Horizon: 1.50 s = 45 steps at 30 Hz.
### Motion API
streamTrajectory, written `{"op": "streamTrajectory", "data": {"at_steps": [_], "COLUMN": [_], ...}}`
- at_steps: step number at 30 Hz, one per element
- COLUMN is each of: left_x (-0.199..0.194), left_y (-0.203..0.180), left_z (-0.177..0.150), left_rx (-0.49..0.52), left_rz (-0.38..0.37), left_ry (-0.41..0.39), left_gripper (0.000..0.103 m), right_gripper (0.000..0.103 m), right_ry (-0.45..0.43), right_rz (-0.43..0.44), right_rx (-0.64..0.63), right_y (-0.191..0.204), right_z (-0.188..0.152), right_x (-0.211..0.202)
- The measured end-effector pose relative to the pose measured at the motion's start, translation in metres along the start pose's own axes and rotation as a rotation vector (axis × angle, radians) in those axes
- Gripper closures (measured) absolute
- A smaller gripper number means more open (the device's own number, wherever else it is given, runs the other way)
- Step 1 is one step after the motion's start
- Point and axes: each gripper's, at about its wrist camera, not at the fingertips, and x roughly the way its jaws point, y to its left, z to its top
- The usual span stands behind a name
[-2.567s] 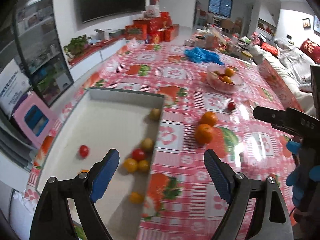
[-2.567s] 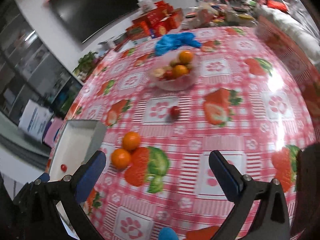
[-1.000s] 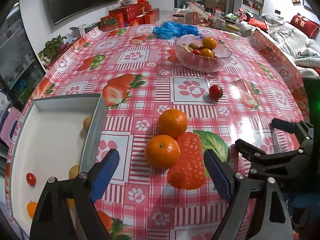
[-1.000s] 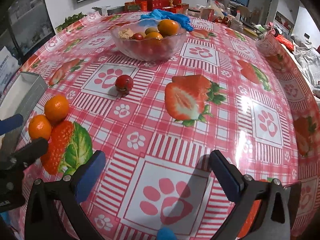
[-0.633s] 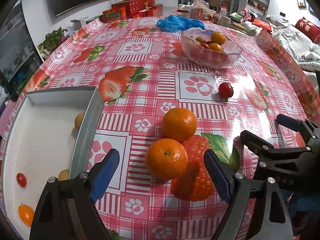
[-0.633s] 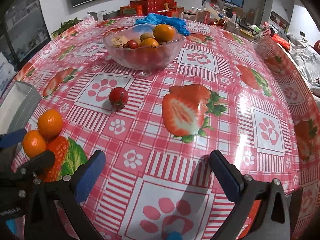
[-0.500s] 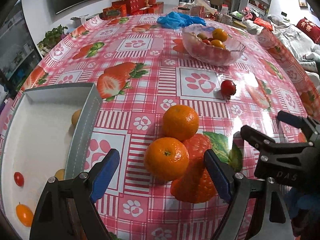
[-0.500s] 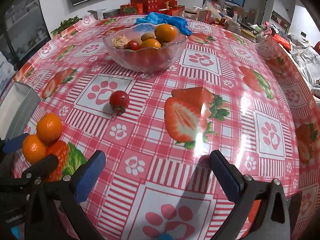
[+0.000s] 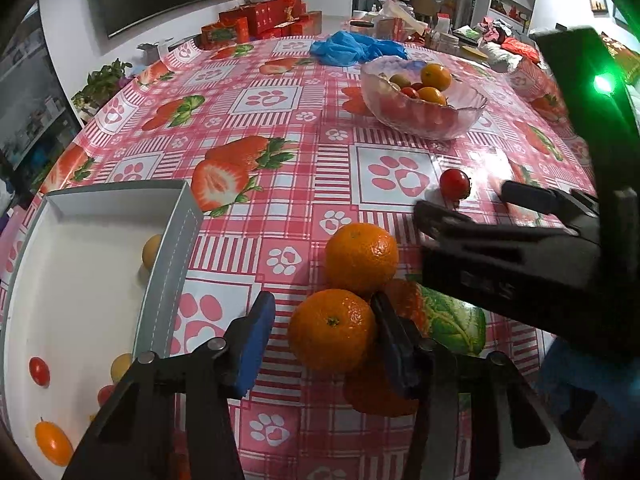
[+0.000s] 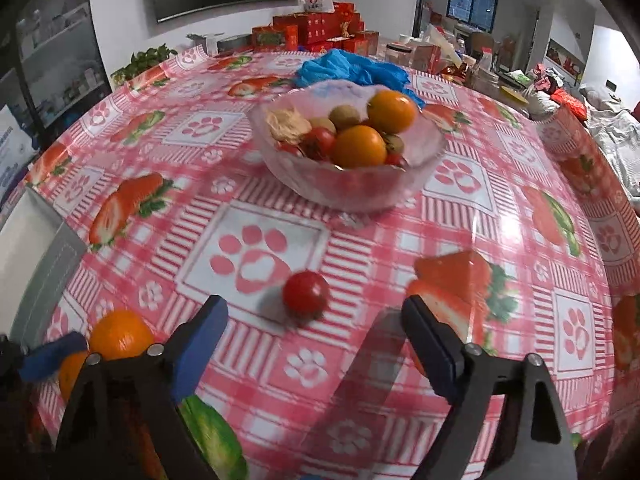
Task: Organize fruits
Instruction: 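Grasp an orange with the left gripper while the right grasps the red cherry tomato, then hold the orange and red tomato closed in both grippers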
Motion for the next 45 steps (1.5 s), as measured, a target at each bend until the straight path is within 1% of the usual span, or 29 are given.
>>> {"op": "streamTrajectory", "data": {"at_steps": [1,2,3,4,5,8,10,15,19,23,29,37,45], "left_x": [0.0,0.0,0.0,0.0,0.0,-0.001,-0.002,-0.009,-0.018,-0.029,-0.044,-0.054,-0.058], "left_y": [0.0,0.0,0.0,0.0,0.0,0.001,0.001,0.001,-0.002,-0.008,-0.01,-0.009,-0.007], "left_z": [0.0,0.0,0.0,0.0,-0.001,-0.001,-0.002,-0.011,-0.026,-0.046,-0.07,-0.087,-0.094], "left_rx": [0.0,0.001,0.001,0.0,-0.001,-0.008,-0.007,-0.005,-0.002,0.034,0.022,0.022,0.018], "left_rz": [0.0,-0.001,-0.001,-0.002,-0.003,-0.006,-0.011,-0.026,-0.023,-0.004,-0.006,-0.009,-0.017], "left_ry": [-0.001,-0.002,-0.003,-0.005,-0.007,-0.012,-0.018,-0.021,-0.026,-0.032,-0.031,-0.03,-0.038], "left_gripper": [0.052,0.052,0.052,0.052,0.052,0.052,0.062,0.062,0.062,0.062,0.062,0.062,0.062], "right_gripper": [0.024,0.034,0.042,0.063,0.08,0.079,0.079,0.079,0.079,0.079,0.079,0.079,0.079], "right_ry": [-0.004,-0.01,-0.016,-0.022,-0.024,-0.017,-0.01,0.019,0.029,0.038,0.046,0.046,0.042], "right_rz": [0.001,0.004,0.009,0.016,0.024,0.108,0.137,0.192,0.21,0.221,0.225,0.21,0.186], "right_rx": [0.003,0.005,0.006,0.009,0.015,0.06,0.064,0.085,0.088,0.094,0.087,0.084,0.066], "right_y": [0.001,0.003,0.004,0.004,0.004,-0.006,-0.01,-0.019,-0.02,-0.02,-0.017,-0.015,-0.007], "right_z": [0.001,0.002,0.004,0.005,0.005,0.001,-0.007,-0.031,-0.054,-0.072,-0.093,-0.114,-0.12], "right_x": [0.0,0.0,-0.001,-0.002,-0.003,-0.009,-0.015,-0.032,-0.049,-0.063,-0.079,-0.094,-0.098]}}
